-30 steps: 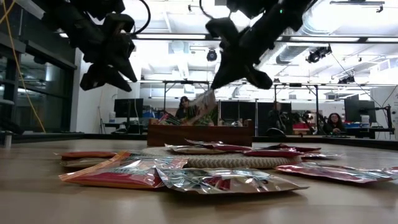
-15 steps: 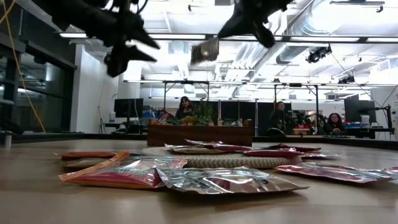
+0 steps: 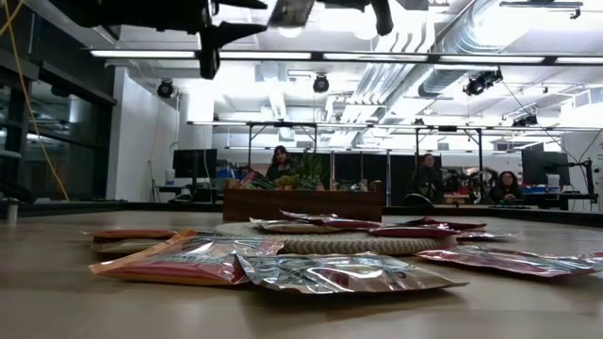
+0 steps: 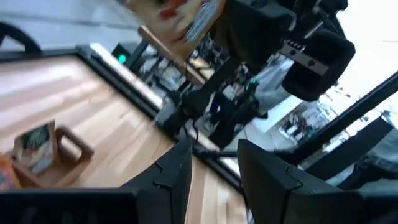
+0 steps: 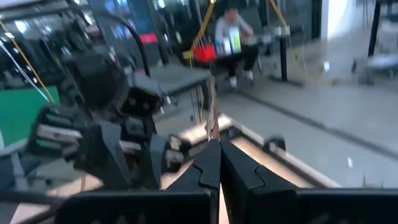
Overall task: Pick & Place Tea
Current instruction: Put the light brown tea bag into the right section of the wooden organizer
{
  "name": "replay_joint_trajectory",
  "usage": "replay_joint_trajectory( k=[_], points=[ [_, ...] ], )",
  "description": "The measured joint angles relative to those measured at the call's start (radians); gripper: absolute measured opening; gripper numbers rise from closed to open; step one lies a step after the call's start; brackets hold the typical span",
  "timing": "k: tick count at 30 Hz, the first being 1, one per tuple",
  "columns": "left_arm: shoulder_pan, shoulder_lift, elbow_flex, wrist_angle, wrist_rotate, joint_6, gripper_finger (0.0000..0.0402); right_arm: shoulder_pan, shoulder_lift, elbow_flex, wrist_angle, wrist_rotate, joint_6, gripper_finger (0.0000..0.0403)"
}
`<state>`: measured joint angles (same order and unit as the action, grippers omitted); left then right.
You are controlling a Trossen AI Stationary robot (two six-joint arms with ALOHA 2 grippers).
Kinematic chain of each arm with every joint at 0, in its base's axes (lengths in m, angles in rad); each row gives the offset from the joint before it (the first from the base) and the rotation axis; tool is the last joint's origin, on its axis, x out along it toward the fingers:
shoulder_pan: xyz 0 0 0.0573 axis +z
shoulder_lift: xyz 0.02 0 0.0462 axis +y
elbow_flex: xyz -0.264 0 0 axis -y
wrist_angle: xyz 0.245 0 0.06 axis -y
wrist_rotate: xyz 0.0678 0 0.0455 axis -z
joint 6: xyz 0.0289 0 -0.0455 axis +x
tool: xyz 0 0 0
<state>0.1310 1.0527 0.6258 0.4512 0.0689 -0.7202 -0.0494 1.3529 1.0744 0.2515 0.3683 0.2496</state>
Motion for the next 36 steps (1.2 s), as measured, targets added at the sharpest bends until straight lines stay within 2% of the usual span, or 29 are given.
replay_joint_trajectory(
  k=[10, 14, 19, 26, 36],
  points=[
    [0.000, 0.000, 0.000, 0.248, -0.077, 0.056, 0.0129, 0.000, 0.000, 0.000, 0.219, -0.003, -0.193, 0.0000],
    [0.001, 0.024, 0.000, 0.394, -0.126, 0.087, 0.0129, -0.003, 0.000, 0.000, 0.290, -0.037, -0.206, 0.0000],
    [0.034, 0.055, 0.019, 0.541, -0.097, 0.074, 0.0129, -0.003, 0.000, 0.000, 0.333, -0.059, -0.206, 0.0000],
    [0.073, 0.118, 0.071, 0.555, -0.032, 0.062, 0.0129, -0.003, 0.000, 0.000, 0.381, -0.071, -0.202, 0.0000],
    [0.072, 0.175, 0.133, 0.580, -0.018, 0.064, 0.0129, -0.003, 0.001, 0.000, 0.388, -0.091, -0.170, 0.0000]
  ],
)
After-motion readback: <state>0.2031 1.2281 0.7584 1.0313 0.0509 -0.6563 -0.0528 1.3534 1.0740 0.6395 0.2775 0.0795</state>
